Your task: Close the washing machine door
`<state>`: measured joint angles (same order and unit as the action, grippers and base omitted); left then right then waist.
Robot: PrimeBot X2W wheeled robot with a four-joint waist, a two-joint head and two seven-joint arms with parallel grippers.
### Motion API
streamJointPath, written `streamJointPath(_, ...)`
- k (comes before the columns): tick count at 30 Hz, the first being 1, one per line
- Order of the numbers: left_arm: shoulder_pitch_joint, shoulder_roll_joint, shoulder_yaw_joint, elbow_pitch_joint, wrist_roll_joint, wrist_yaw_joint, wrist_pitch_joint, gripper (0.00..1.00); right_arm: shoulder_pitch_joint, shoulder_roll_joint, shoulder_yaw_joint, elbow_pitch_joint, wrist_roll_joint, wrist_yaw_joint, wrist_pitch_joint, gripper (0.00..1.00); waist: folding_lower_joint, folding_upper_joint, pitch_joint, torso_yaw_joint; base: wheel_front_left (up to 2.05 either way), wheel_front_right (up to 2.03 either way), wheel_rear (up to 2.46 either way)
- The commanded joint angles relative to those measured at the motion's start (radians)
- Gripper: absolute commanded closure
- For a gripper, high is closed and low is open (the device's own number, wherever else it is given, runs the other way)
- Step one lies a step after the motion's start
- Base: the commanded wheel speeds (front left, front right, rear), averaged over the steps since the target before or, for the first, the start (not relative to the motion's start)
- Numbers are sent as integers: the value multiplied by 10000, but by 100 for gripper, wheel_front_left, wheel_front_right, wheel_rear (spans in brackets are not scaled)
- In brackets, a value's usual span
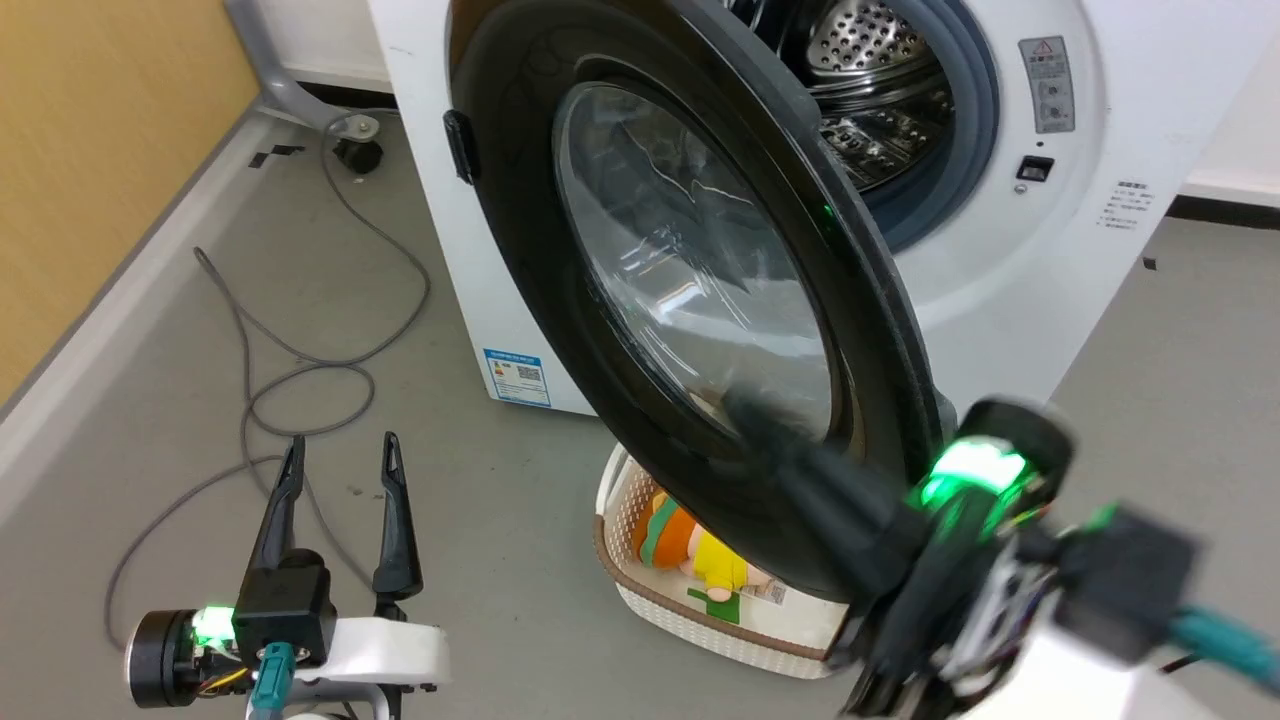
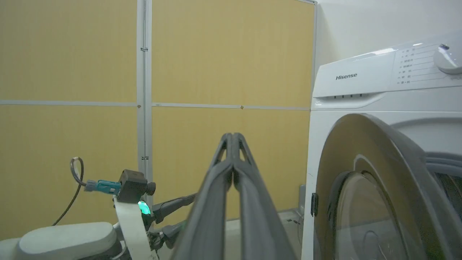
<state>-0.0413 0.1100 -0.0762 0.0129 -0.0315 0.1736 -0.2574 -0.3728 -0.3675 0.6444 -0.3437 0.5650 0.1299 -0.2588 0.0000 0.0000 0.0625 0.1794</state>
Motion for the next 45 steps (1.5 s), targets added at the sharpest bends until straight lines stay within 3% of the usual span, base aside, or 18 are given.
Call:
streamJointPath(1, 55, -24, 36, -20, 100, 38, -43, 0, -135, -198, 445, 259, -208, 8, -30, 100, 0, 0, 28, -49, 0, 0, 0)
streamJointPath(5, 38, -58, 29, -41, 156, 87, -43, 0, 99, -426, 1157, 999, -529, 8, -30, 100, 0, 0, 83, -125, 0, 0, 0)
streamJointPath(13, -36, -113, -37, -108, 204, 108, -43, 0, 549, -745, 1019, 2964, -1700, 8, -30, 100, 0, 0, 452, -339, 0, 0, 0)
streamJointPath(20, -205, -158, -140, -164, 249, 157, -43, 0, 759, -752, 140, 3845, -2001, 8, -30, 100, 0, 0, 854, -499, 0, 0, 0)
streamJointPath(30, -770, -224, -444, -366, 329, 207, -43, 0, 728, -477, -1898, 4732, -1638, 8, -30, 100, 0, 0, 1684, -663, 0, 0, 0)
streamJointPath(39, -1514, -290, -711, -645, 360, 326, -43, 0, -719, -332, -3563, 5938, -1609, 8, -30, 100, 0, 0, 2903, -570, 0, 0, 0)
streamJointPath(45, -2045, -353, -867, -698, 293, 399, -43, 0, -2262, -298, -4240, 6647, -2196, 8, -30, 100, 0, 0, 3680, -418, 0, 0, 0)
